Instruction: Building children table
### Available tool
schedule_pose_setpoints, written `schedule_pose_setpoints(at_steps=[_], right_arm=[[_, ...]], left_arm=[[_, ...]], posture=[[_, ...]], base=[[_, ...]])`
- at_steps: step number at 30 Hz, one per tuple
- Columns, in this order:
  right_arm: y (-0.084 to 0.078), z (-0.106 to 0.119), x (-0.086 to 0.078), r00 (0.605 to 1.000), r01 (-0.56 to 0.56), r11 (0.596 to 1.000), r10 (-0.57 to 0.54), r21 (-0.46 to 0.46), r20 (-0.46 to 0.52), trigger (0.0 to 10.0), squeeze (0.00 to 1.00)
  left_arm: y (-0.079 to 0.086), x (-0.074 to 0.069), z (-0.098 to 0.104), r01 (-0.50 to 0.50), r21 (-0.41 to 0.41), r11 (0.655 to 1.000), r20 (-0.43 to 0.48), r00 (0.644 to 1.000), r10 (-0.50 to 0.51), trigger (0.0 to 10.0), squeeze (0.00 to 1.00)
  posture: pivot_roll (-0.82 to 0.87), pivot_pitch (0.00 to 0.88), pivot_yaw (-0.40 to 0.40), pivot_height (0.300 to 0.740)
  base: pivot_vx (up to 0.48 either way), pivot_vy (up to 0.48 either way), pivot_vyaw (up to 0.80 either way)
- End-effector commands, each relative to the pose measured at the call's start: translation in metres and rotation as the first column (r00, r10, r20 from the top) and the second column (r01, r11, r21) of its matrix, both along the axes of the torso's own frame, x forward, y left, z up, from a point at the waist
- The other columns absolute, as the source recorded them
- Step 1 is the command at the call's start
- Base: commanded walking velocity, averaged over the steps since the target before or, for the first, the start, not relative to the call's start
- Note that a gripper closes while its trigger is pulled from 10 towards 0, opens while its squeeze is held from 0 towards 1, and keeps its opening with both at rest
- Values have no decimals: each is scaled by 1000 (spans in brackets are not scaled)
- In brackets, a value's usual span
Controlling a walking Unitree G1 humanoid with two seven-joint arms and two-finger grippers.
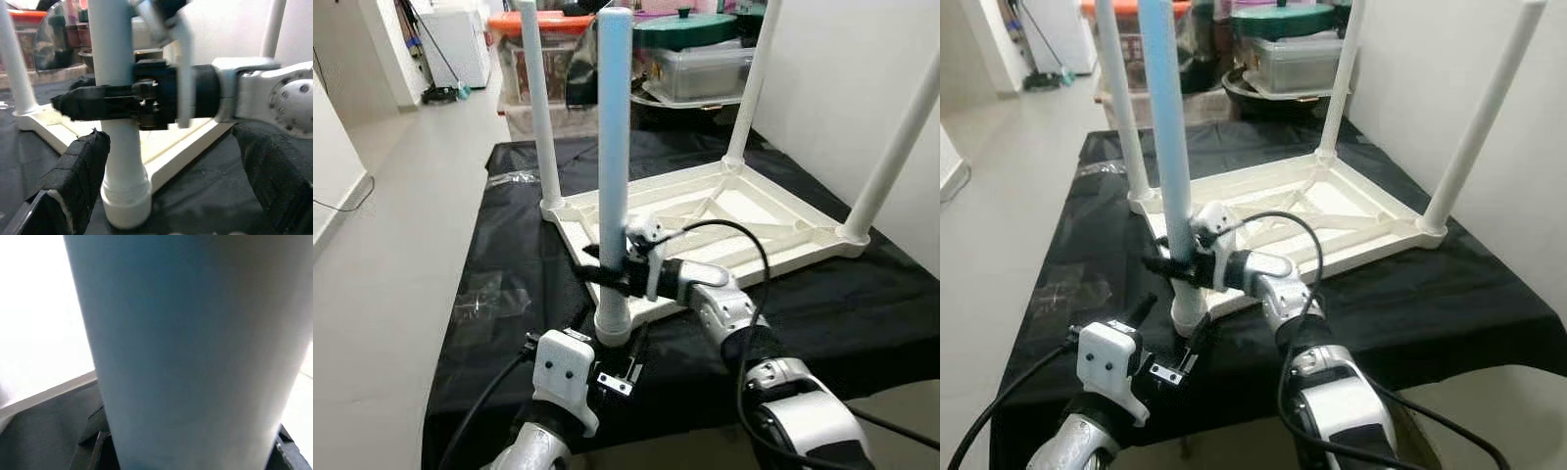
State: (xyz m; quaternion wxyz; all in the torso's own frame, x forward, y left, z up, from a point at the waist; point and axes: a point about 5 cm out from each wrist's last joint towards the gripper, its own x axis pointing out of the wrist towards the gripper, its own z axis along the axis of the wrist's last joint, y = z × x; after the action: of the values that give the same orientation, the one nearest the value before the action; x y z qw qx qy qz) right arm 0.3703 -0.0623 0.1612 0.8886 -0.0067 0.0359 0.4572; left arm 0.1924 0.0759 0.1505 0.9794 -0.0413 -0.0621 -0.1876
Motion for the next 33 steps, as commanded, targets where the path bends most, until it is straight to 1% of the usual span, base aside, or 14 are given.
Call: schedule_pose_setpoints(at_steps=[1,3,6,11,15,16,17,23,24,29,30,31,32,33], right_arm=[[-28,-28,5,946,304,948,-313,-95,-89,0,0],[-57,-33,7,733,667,736,-676,-114,-77,0,0],[-78,-35,-11,434,894,442,-895,-68,-105,0,0],[-73,-35,-20,386,918,393,-915,-49,-117,0,0],[-43,-35,-22,472,878,478,-865,6,-169,1098,0],[-37,-35,-21,488,870,493,-854,17,-182,10000,0],[-25,-28,-18,606,795,600,-781,87,-150,10000,1000],[-26,-19,-15,647,762,635,-752,126,-123,10000,1000],[-28,-17,-13,671,741,656,-729,146,-132,10000,0],[-32,-11,-9,760,649,733,-639,202,-119,10000,0],[-31,-10,-8,842,539,812,-525,224,-123,10000,0],[-31,-10,-8,842,539,812,-525,224,-123,10000,0],[-28,-13,-12,974,213,952,-188,218,-130,10000,0],[-29,-14,-15,988,98,972,-68,215,-141,10000,0]], left_arm=[[2,0,-2,-9,5,1000,-6,1000,10,10000,0],[2,1,-2,-6,6,1000,-7,1000,7,10000,0],[1,1,-3,0,5,1000,-9,1000,0,10000,0],[1,1,-3,3,4,1000,-10,1000,-3,10000,0],[1,1,-3,0,4,1000,-9,1000,0,10000,0],[1,1,-3,-1,3,1000,-9,1000,1,10000,0],[1,1,-3,0,2,1000,-9,1000,0,10000,0],[0,2,-2,-6,-3,1000,-7,1000,6,10000,0],[0,1,-3,-7,-5,1000,-8,1000,6,10000,0],[0,1,-4,0,-4,1000,-11,1000,0,10000,0],[0,0,-4,1,-3,1000,-11,1000,-1,10000,0],[0,0,-4,1,-3,1000,-11,1000,-1,10000,0],[1,0,-4,1,-1,1000,-11,1000,-1,10000,0],[1,0,-4,0,-1,1000,-11,1000,0,10000,0]], posture=[[90,0,-25,740],[85,0,-20,740],[80,0,-15,740],[80,0,-12,740],[82,0,-15,740],[82,0,-15,740],[70,0,-19,740],[44,0,-23,740],[33,0,-14,740],[38,0,-8,740],[45,0,-8,740],[45,0,-8,740],[51,0,-10,740],[51,0,-10,740]], base=[[0,0,0],[0,0,0],[0,0,0],[0,0,0],[0,0,0],[0,0,0],[0,0,0],[0,0,0],[0,0,0],[0,0,0],[0,0,0],[0,0,0],[0,0,0],[0,0,0]])
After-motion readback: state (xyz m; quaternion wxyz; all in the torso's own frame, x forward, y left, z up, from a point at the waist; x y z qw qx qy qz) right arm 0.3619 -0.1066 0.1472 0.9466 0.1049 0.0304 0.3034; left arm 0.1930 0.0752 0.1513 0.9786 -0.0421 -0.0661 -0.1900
